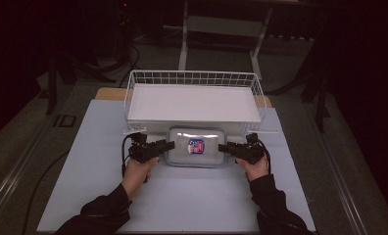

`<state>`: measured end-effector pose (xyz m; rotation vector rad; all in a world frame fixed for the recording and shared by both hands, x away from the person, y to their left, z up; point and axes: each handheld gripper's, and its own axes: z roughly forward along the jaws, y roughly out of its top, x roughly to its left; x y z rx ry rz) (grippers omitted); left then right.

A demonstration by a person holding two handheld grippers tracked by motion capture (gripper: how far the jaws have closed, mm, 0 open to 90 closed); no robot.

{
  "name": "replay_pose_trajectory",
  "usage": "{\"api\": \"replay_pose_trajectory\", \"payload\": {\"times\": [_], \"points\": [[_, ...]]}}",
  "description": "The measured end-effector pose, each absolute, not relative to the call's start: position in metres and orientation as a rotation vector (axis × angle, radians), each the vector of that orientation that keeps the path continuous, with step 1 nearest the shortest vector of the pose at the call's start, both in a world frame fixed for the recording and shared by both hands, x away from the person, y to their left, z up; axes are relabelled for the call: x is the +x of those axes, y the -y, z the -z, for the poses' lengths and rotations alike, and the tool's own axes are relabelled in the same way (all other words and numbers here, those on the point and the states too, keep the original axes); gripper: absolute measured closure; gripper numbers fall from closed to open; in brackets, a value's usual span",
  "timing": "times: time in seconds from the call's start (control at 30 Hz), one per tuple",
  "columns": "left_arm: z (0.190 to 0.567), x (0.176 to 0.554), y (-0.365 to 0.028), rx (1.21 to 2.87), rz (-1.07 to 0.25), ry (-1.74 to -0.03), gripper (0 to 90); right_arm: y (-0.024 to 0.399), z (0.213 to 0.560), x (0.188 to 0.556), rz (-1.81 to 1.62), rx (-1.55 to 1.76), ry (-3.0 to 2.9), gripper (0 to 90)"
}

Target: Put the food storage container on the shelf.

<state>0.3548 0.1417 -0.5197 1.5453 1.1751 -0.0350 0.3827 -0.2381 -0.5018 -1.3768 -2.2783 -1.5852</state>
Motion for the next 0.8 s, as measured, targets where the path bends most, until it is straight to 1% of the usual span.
{"api": "replay_pose_trajectory", "payload": {"times": [0.13, 0.23, 0.27, 0.37, 0.4, 0.5, 0.57, 0.6, 0.8], "points": [[0.521, 0.357, -0.142, 1.531, 0.023, -1.177, 45.5, 0.235, 0.499, 0.382, 1.587, -1.382, 2.31, 49.6], [0.52, 0.358, -0.14, 1.52, 0.019, -1.193, 45.0, 0.234, 0.499, 0.381, 1.601, -1.395, 2.318, 49.2], [0.519, 0.358, -0.14, 1.518, 0.022, -1.2, 44.7, 0.233, 0.497, 0.382, 1.607, -1.407, 2.343, 46.9], [0.518, 0.359, -0.14, 1.536, -0.01, -1.197, 44.0, 0.232, 0.496, 0.383, 1.607, -1.416, 2.353, 46.4], [0.518, 0.361, -0.14, 1.555, -0.047, -1.192, 44.0, 0.232, 0.496, 0.383, 1.61, -1.417, 2.361, 45.6], [0.517, 0.361, -0.138, 1.545, -0.068, -1.203, 42.7, 0.229, 0.494, 0.384, 1.595, -1.458, 2.387, 42.5], [0.517, 0.361, -0.138, 1.542, -0.075, -1.205, 42.8, 0.229, 0.494, 0.384, 1.595, -1.458, 2.387, 42.5], [0.517, 0.363, -0.138, 1.551, -0.102, -1.203, 42.7, 0.226, 0.492, 0.383, 1.575, -1.495, 2.39, 39.7], [0.514, 0.363, -0.137, 1.577, -0.112, -1.205, 42.6, 0.225, 0.49, 0.384, 1.578, -1.515, 2.406, 39.4]]}}
